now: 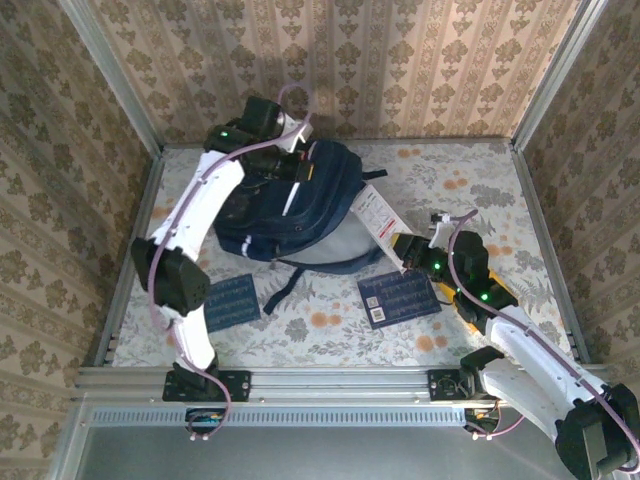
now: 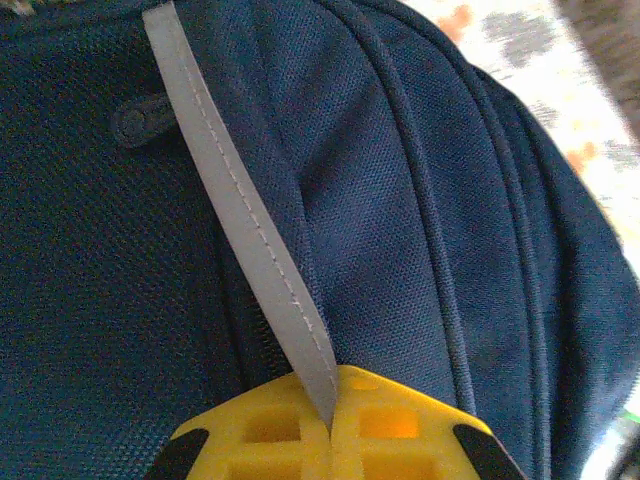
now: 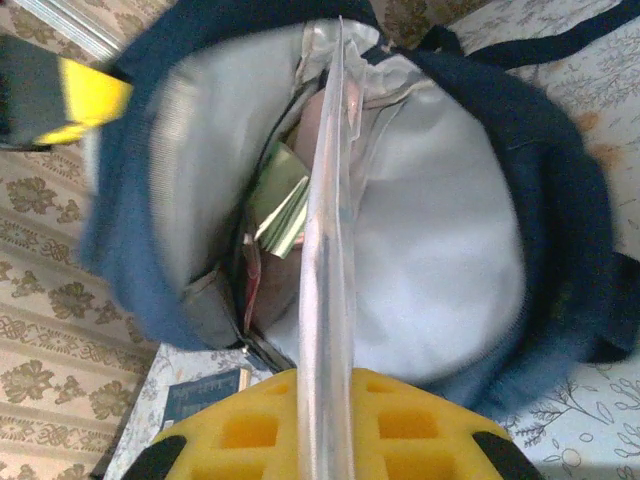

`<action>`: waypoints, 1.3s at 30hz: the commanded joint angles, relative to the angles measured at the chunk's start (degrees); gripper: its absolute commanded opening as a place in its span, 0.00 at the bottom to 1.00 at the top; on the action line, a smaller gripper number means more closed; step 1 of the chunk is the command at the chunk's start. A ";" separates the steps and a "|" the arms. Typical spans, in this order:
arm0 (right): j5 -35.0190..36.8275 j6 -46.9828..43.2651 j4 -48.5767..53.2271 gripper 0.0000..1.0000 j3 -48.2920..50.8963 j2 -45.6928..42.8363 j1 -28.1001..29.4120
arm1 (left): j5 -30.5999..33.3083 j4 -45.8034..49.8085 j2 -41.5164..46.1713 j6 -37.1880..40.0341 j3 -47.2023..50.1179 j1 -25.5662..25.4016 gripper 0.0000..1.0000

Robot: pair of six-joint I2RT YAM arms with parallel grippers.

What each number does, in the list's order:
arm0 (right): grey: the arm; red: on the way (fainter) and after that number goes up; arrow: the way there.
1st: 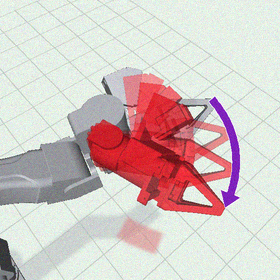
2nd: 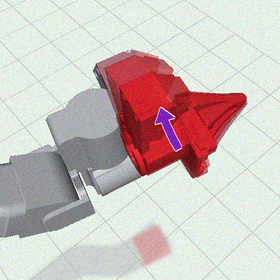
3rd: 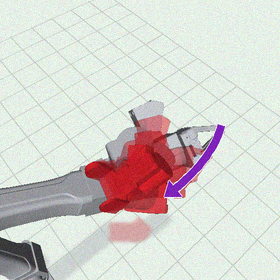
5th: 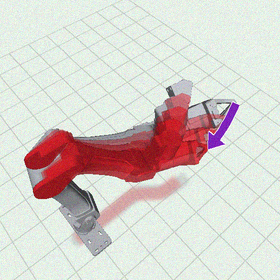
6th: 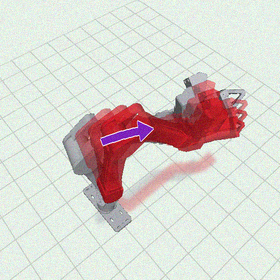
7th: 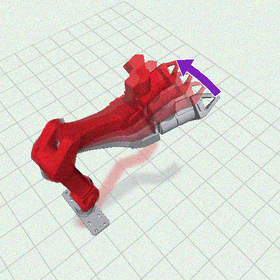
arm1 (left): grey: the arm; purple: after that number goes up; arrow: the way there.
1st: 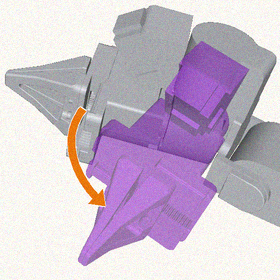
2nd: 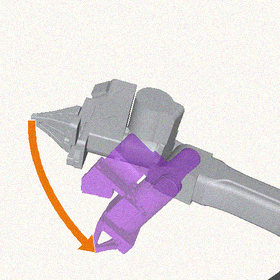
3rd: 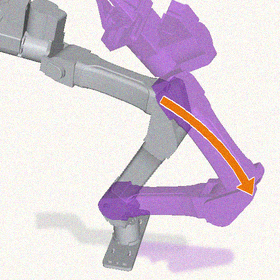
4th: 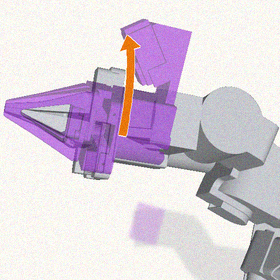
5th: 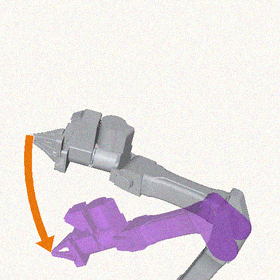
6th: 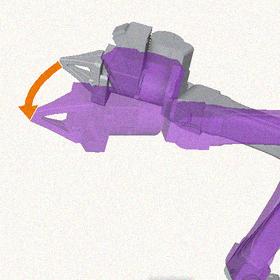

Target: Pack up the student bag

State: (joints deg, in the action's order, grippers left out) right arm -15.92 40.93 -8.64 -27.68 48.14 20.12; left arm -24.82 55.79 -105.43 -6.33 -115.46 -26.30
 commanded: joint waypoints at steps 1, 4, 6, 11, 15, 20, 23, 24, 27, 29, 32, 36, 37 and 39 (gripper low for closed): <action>-2.83 2.04 -1.78 0.02 -0.10 0.73 -0.13 | -11.14 -4.61 7.09 0.84 0.80 2.73 0.00; -5.51 4.03 -5.56 0.02 1.60 1.36 0.15 | -18.89 -6.94 8.13 -0.56 1.45 4.71 0.00; -6.37 4.72 -5.82 0.03 1.39 1.86 0.79 | -22.57 -8.83 8.37 -1.38 2.17 5.22 0.00; -8.88 6.75 -5.11 0.03 -1.45 4.39 1.67 | -27.11 -12.18 8.06 -3.33 3.02 5.21 0.00; -11.30 14.42 -7.79 0.03 -4.46 9.47 2.18 | -28.61 -13.29 7.41 -4.19 3.04 4.80 0.00; -10.71 21.42 -9.20 0.00 -9.71 15.78 3.82 | -29.05 -13.15 6.75 -3.63 3.24 3.74 0.00; -9.70 22.92 -9.37 0.00 -13.03 18.91 4.96 | -29.32 -12.94 6.47 -3.43 3.16 3.72 0.00; -9.32 23.14 -9.30 0.00 -13.94 19.87 5.31 | -29.43 -12.98 6.38 -3.47 3.14 3.72 0.00; -8.46 23.09 -9.33 0.00 -17.36 24.12 6.86 | -30.16 -13.40 5.87 -3.84 2.74 3.73 0.00; -7.17 23.02 -7.97 0.01 -20.12 27.89 8.22 | -30.78 -13.98 5.52 -4.39 2.45 3.72 0.00; -2.16 23.76 -1.82 0.05 -25.17 34.04 10.12 | -31.79 -14.46 5.08 -5.00 1.83 3.72 0.00; 1.88 26.44 -6.67 0.06 -28.34 41.68 11.83 | -33.63 -16.32 4.63 -6.81 1.44 3.64 0.00; 3.26 26.40 -9.13 0.07 -29.12 44.03 12.39 | -34.45 -17.04 4.38 -7.40 1.39 3.63 0.00; 5.04 26.84 -12.64 0.07 -31.45 48.52 13.15 | -35.16 -17.49 3.88 -8.08 1.07 3.55 0.00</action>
State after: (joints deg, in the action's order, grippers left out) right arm -16.10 66.08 -15.92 -55.70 92.60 32.34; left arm -52.53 46.96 -102.78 -12.93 -110.85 -22.41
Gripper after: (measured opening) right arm 0.125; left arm 0.062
